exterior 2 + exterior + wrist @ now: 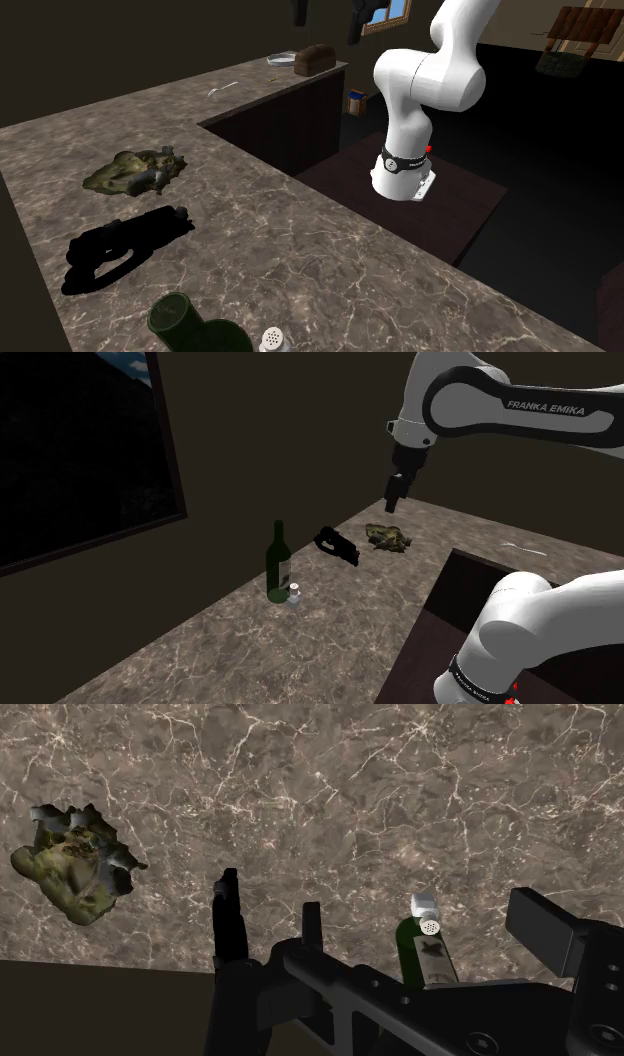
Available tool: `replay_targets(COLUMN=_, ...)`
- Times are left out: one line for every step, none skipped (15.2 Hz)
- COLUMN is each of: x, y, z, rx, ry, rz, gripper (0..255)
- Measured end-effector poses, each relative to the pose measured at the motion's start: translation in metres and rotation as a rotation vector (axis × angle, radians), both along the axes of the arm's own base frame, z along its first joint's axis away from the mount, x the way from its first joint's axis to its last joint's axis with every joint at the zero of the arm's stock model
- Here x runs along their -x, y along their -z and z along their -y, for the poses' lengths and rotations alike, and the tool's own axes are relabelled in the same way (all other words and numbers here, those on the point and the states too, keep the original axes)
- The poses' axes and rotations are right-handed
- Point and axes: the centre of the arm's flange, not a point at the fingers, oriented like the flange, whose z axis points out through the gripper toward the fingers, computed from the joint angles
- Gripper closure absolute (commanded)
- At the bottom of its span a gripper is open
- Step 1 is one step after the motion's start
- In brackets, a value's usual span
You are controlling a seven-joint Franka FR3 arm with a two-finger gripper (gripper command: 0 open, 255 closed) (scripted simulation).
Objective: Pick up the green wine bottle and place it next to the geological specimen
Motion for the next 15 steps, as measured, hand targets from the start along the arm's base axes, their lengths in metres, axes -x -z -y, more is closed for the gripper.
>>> replay_targets(x=0.000, y=0.000, z=0.000, rx=0.000, ry=0.000, rz=0.000, gripper=0)
replay_targets(x=-0.006, y=0.002, z=-0.002, rx=-0.003, ry=-0.002, rz=0.000, gripper=0)
replay_targets(x=-0.014, y=0.005, z=-0.006, rx=-0.007, ry=-0.004, rz=0.000, gripper=0)
replay_targets(x=-0.025, y=0.010, z=-0.007, rx=-0.011, ry=-0.007, rz=-0.001, gripper=0)
replay_targets(x=-0.036, y=0.014, z=-0.010, rx=-0.016, ry=-0.010, rz=-0.001, gripper=0)
replay_targets(x=-0.046, y=0.020, z=-0.014, rx=-0.021, ry=-0.013, rz=-0.002, gripper=0)
replay_targets(x=-0.057, y=0.026, z=-0.018, rx=-0.027, ry=-0.017, rz=-0.002, gripper=0)
replay_targets(x=-0.065, y=0.029, z=-0.024, rx=-0.032, ry=-0.020, rz=-0.001, gripper=0)
replay_targets(x=-0.075, y=0.034, z=-0.026, rx=-0.037, ry=-0.024, rz=-0.002, gripper=0)
replay_targets(x=-0.087, y=0.037, z=-0.031, rx=-0.043, ry=-0.027, rz=-0.001, gripper=0)
replay_targets(x=-0.099, y=0.041, z=-0.035, rx=-0.048, ry=-0.030, rz=-0.001, gripper=0)
replay_targets(x=-0.110, y=0.048, z=-0.041, rx=-0.054, ry=-0.033, rz=-0.002, gripper=0)
replay_targets(x=-0.121, y=0.050, z=-0.044, rx=-0.059, ry=-0.037, rz=-0.002, gripper=0)
replay_targets(x=-0.133, y=0.054, z=-0.049, rx=-0.065, ry=-0.040, rz=-0.001, gripper=0)
replay_targets(x=-0.143, y=0.061, z=-0.056, rx=-0.070, ry=-0.043, rz=-0.002, gripper=0)
